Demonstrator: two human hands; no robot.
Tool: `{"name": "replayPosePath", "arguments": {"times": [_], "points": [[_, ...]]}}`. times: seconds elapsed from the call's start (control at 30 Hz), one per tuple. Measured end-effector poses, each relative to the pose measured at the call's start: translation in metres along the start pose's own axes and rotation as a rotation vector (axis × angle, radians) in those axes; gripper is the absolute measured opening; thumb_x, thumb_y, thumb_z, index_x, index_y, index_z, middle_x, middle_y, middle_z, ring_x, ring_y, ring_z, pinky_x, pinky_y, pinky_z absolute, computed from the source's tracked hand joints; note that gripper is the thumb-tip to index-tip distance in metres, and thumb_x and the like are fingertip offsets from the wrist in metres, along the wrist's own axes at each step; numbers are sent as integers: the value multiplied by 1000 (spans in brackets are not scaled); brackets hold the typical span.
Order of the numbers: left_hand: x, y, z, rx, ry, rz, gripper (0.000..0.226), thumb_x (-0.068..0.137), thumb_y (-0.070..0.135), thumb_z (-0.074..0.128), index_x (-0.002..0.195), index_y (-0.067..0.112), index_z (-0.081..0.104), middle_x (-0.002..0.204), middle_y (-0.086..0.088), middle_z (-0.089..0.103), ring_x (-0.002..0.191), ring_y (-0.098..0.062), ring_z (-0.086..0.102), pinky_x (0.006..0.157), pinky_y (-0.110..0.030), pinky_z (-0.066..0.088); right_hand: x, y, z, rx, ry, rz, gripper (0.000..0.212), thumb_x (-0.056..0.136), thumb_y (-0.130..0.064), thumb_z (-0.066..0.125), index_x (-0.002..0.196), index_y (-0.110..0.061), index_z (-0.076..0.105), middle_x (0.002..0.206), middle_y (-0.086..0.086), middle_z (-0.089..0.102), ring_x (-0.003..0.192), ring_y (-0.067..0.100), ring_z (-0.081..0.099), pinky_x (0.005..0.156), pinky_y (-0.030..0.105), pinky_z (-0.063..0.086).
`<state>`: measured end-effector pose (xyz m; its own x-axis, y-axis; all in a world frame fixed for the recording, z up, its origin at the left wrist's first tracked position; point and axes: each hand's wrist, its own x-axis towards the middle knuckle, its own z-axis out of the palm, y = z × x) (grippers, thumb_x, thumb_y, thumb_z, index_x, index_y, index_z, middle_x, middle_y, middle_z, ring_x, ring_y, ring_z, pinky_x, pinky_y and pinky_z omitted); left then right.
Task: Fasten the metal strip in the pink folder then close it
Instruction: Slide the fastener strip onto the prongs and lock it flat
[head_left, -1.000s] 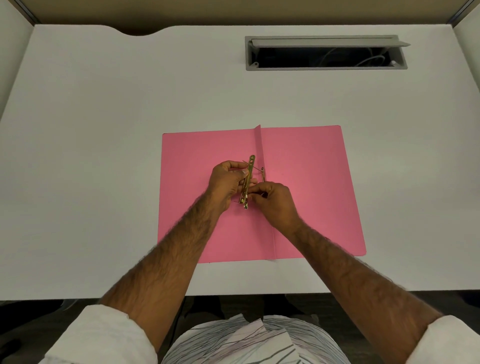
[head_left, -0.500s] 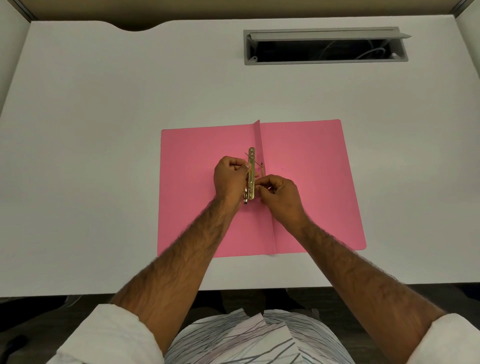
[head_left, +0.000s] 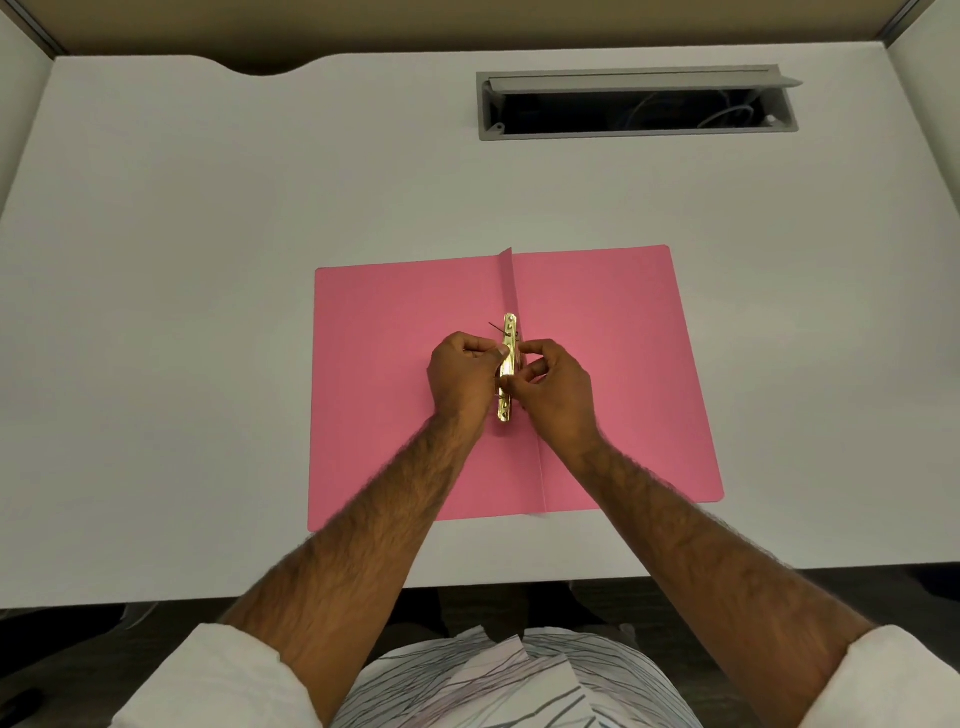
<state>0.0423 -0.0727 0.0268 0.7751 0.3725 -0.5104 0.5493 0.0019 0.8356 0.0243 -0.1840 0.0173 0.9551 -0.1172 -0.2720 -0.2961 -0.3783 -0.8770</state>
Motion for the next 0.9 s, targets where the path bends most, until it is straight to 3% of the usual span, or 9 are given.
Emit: {"name": "replayPosePath", "arguments": {"times": [0.1,0.17,0.23,0.33,0.5,0.63,0.73,0.83,0.9], "points": [[-2,2,1,56,-9,0,7,81,11,76,84,10,70,79,-7,78,64,-27,74,37,-21,42,2,-2,4,-205,45,-59,39,82,-23,75,119,-21,63,103,2,64,80,11,61,62,24,51],[-2,1,2,114,-7,3,6,80,7,73,81,12,71,76,-4,77,62,-25,74,36,-22,44,3,-4,5,-275,51,-61,43,82,-27,74,123,-23,60,112,3,58,87,14,60,66,30,55],[-1,-1,2,146,-27,14,11,81,2,69,80,11,73,76,-5,77,67,-28,76,46,-33,59,4,-5,6,-294,39,-43,47,83,-27,73,126,-23,57,115,4,55,88,18,61,68,39,59],[1,-5,1,162,-84,67,15,83,-1,68,79,12,74,77,-7,77,69,-29,76,60,-47,65,7,-3,5,-296,31,-61,46,84,-21,71,128,-24,57,111,4,59,84,16,61,70,36,57],[5,-6,-2,370,-161,237,17,88,7,69,100,14,79,91,0,78,78,-16,73,80,-41,63,10,6,2,-284,36,-103,38,91,-10,66,128,-22,61,100,6,68,80,16,65,75,31,58],[8,-4,-9,770,-170,517,23,92,21,69,114,18,75,108,-2,71,95,-19,65,85,-40,56,12,11,-4,-292,31,-123,34,91,-6,64,123,-18,65,95,7,69,74,14,65,71,29,58],[14,-7,-17,991,-179,706,42,86,30,76,126,19,69,117,-5,65,108,-25,57,94,-39,45,13,15,-9,-345,20,-153,21,91,-5,63,108,-17,68,93,6,67,74,16,63,64,27,54],[21,-10,-24,1062,-255,762,62,82,40,78,139,21,59,140,-5,56,133,-26,46,114,-40,29,16,17,-13,-393,-16,-148,13,90,-8,65,98,-15,72,95,7,67,81,20,61,67,30,48],[28,-11,-26,1107,-325,759,72,83,45,76,147,23,51,159,-6,41,149,-27,29,124,-44,14,19,16,-14,-397,-42,-132,13,89,-10,66,98,-15,74,97,8,67,85,22,61,74,35,51]]}}
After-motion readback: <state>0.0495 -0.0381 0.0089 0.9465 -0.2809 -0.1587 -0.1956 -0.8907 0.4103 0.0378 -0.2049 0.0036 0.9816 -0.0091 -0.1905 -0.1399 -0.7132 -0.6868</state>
